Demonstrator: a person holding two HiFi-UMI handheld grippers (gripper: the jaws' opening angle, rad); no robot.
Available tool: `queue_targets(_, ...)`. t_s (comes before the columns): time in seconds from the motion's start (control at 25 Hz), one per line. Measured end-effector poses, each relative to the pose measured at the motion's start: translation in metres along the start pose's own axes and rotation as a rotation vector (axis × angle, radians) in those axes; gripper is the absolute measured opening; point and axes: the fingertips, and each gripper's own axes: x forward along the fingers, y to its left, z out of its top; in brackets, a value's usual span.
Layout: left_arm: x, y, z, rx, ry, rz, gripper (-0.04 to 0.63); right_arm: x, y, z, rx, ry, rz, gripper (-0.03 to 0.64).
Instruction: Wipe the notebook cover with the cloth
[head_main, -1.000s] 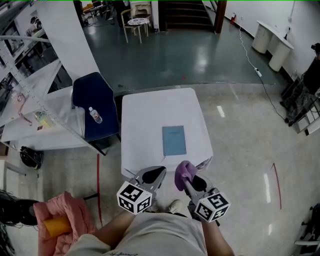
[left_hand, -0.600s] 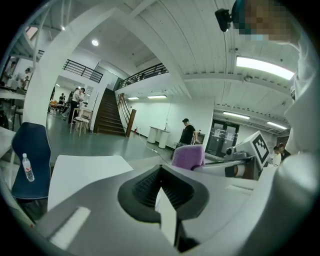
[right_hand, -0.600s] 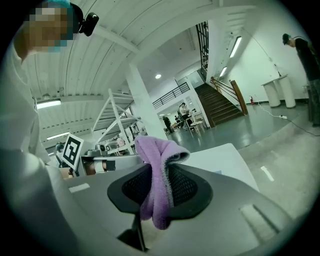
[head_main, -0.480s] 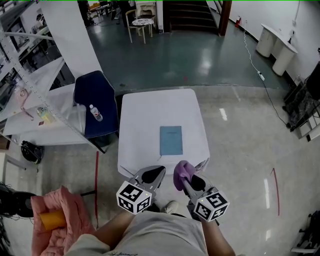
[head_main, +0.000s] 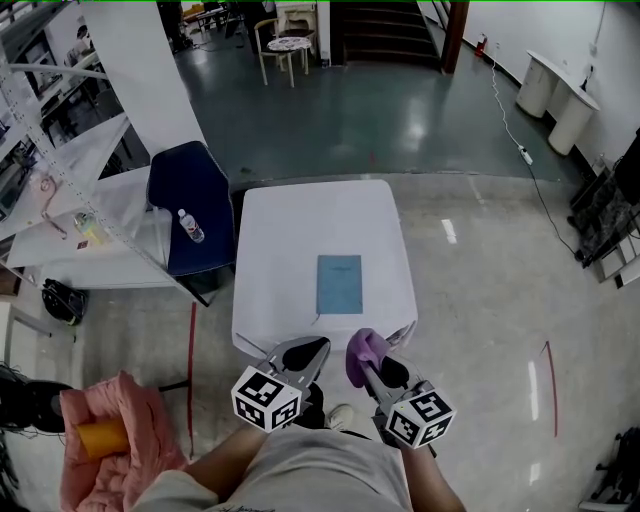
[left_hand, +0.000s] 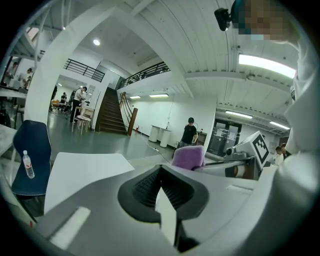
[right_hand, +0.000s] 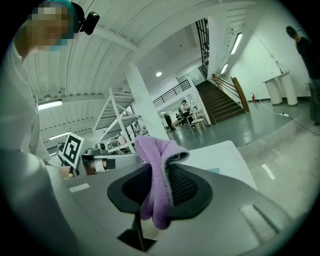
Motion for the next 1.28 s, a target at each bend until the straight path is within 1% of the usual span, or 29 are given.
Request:
queue_targets(0.2,0.020,0.014,-0.001,-0.014,0.011,-0.029,0.000,0.014,-0.015,0.003,0.008,0.006,-0.020,0.110)
queue_targets(0.36,0.043,0.029,0.009,-0.015,0.016,-0.058,0.000,0.030,-0.031,0.015,0.014,0.004,-0.046,0.110)
queue_targets(0.6,0.080,0.073,0.038,-0.006,0.013,-0.078,0.000,0.076,-0.058,0.044,0.016,-0.006,-0.067,0.110)
queue_targets(0.84,0.110,0.117,0.067,0.011,0.008,-0.098,0.000,0.123,-0.078,0.078,-0.005,-0.028,-0.086,0.110)
queue_targets(1.12,0.128,0.159,0.085,0.023,0.026,-0.127,0.000,0.170,-0.089,0.096,0.001,-0.034,-0.107,0.112)
queue_targets(1.28,0.132,0.180,0.086,0.022,0.035,-0.131,0.000,0.190,-0.093,0.098,-0.004,-0.031,-0.139,0.112)
